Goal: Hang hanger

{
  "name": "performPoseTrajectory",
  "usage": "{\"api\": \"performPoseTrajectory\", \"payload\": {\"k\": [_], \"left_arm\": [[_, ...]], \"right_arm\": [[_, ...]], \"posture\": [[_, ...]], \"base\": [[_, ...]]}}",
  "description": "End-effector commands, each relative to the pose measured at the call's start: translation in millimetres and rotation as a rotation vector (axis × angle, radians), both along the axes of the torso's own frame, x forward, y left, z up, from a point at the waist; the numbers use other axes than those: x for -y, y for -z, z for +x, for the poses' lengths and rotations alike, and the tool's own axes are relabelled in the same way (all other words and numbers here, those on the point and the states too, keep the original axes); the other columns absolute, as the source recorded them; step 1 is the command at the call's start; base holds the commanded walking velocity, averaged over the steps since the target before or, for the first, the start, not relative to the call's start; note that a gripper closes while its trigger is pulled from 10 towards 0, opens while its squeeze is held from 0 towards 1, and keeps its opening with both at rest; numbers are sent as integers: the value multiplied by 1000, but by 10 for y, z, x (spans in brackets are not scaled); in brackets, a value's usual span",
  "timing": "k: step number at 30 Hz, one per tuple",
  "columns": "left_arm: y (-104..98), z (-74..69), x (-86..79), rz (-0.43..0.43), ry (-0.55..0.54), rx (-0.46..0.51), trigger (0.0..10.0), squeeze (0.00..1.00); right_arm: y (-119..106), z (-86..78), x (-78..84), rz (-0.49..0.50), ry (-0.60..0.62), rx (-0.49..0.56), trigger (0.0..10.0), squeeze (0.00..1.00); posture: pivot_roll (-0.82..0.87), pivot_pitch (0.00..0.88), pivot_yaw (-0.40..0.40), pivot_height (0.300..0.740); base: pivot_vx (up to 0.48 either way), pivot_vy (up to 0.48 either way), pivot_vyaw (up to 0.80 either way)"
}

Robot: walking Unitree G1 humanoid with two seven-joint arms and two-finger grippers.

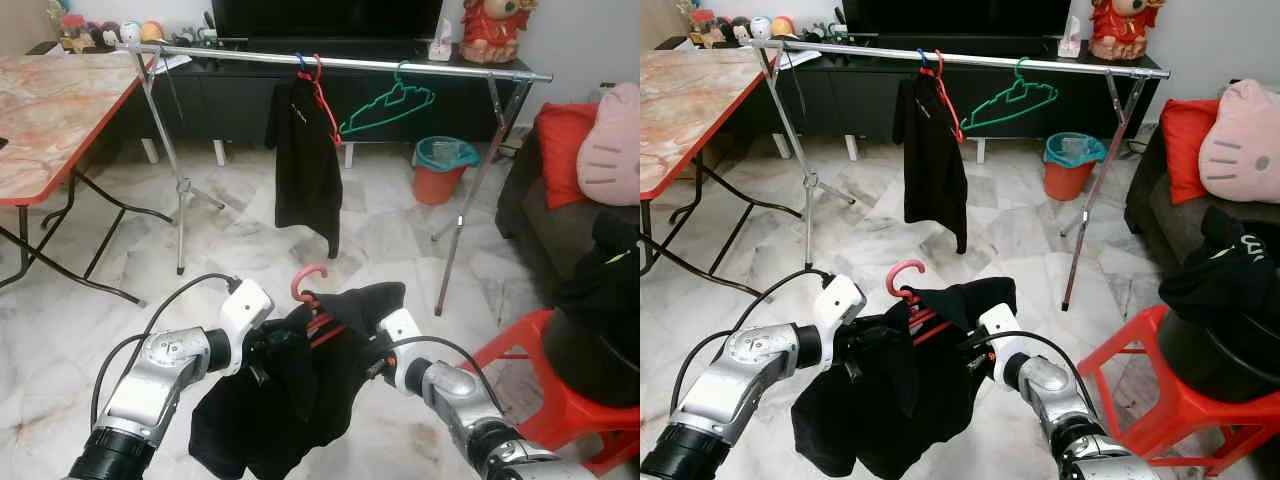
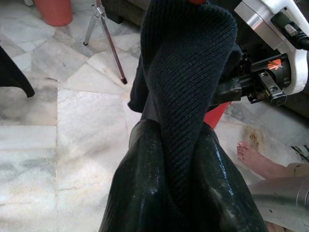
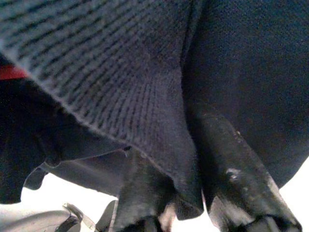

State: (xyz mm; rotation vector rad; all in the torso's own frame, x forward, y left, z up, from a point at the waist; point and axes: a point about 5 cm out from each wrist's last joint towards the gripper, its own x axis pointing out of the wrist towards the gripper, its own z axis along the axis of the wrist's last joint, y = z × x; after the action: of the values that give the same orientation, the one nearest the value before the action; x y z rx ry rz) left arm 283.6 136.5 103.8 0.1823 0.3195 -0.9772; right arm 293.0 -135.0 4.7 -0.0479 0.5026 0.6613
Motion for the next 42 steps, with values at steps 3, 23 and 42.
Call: {"api": "performPoseTrajectory", "payload": {"k": [3,23,42], "left_arm": [[-127,0,50,-26,30,43,10000,0],[-49,-61,-36,76,71,22,10000,0],[126,-260,-355,473,341,-7,10000,0]], "right_arm": [[5,-2,3,-16,-1,5,0,0],[81,-54,46,-86,12,-18,0,0],[104,-86,45,-119,-58,-38,0,0]], "posture": [[38,0,-43,740],[45,0,-46,740],[51,0,-51,740]], "base": [[0,0,0],[0,0,0],[0,0,0]]}}
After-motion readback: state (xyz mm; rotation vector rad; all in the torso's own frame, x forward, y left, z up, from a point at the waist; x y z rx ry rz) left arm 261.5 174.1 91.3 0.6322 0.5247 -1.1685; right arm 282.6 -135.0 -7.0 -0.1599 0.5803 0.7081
